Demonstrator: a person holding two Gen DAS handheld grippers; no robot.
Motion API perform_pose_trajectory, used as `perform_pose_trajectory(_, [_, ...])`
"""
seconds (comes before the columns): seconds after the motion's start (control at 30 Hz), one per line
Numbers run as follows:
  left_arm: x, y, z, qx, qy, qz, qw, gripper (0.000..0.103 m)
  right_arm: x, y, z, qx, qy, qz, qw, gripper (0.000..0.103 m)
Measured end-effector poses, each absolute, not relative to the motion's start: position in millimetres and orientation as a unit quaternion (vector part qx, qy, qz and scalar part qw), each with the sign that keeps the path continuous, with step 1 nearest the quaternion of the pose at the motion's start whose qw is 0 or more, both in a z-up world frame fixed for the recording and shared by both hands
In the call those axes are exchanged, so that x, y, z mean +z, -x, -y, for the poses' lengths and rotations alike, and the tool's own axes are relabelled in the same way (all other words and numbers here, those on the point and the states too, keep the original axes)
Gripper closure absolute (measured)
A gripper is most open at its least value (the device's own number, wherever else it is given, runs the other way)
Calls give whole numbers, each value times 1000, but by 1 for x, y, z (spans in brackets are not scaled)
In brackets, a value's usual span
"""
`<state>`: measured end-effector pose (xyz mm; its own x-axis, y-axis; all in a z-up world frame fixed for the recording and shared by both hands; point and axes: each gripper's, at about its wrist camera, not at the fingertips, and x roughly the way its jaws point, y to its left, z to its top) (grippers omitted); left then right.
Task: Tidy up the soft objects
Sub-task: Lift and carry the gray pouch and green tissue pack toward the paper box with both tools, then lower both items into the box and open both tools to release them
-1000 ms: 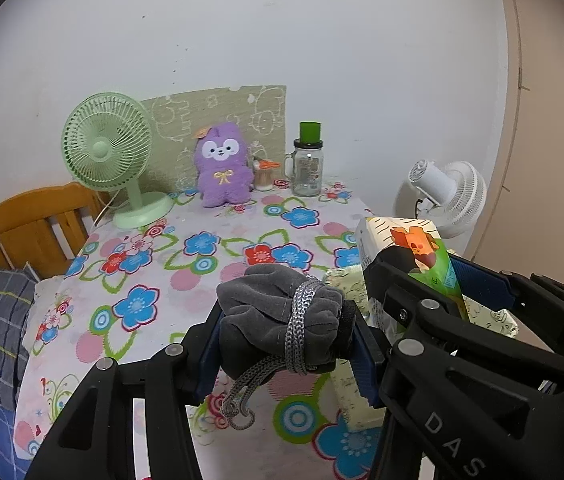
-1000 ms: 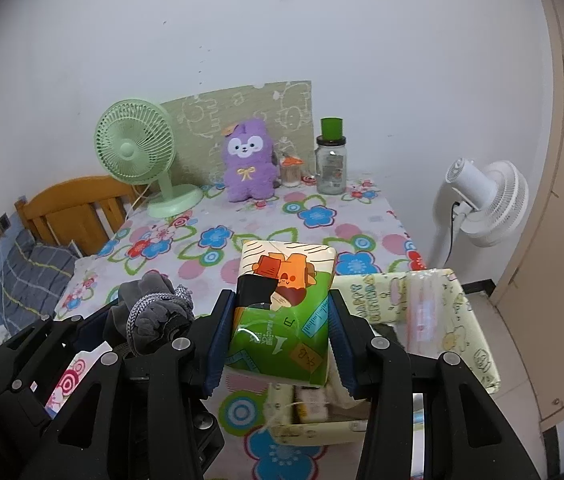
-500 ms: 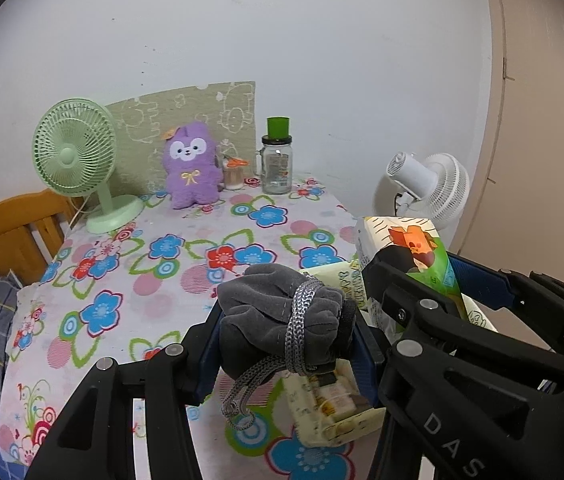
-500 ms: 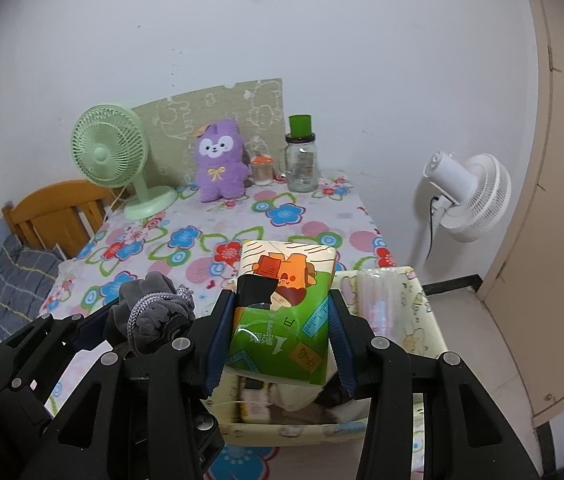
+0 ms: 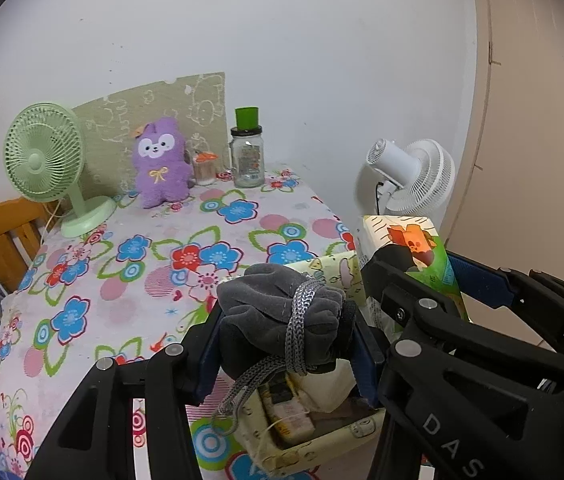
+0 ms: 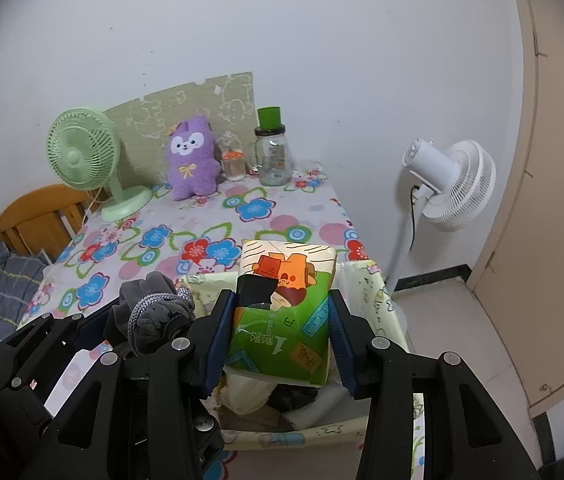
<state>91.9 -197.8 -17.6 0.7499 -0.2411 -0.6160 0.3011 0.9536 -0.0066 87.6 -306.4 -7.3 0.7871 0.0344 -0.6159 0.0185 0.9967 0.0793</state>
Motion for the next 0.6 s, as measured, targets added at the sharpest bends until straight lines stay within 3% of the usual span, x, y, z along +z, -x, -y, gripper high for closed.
perform_pose_trajectory(0.47, [-37, -105, 225, -156, -62, -349, 922, 47, -30, -100, 333, -2, -61, -347, 936, 50])
perform_pose_trajectory(0.57, [-40, -109, 227, -156, -60, -354, 920, 47, -33, -101, 338, 0, -66, -349, 935, 44])
perform_pose_trajectory(0.6, [-41, -110, 228, -159, -57, -357, 918, 46, -34, -101, 340, 4, -71, -348, 935, 36])
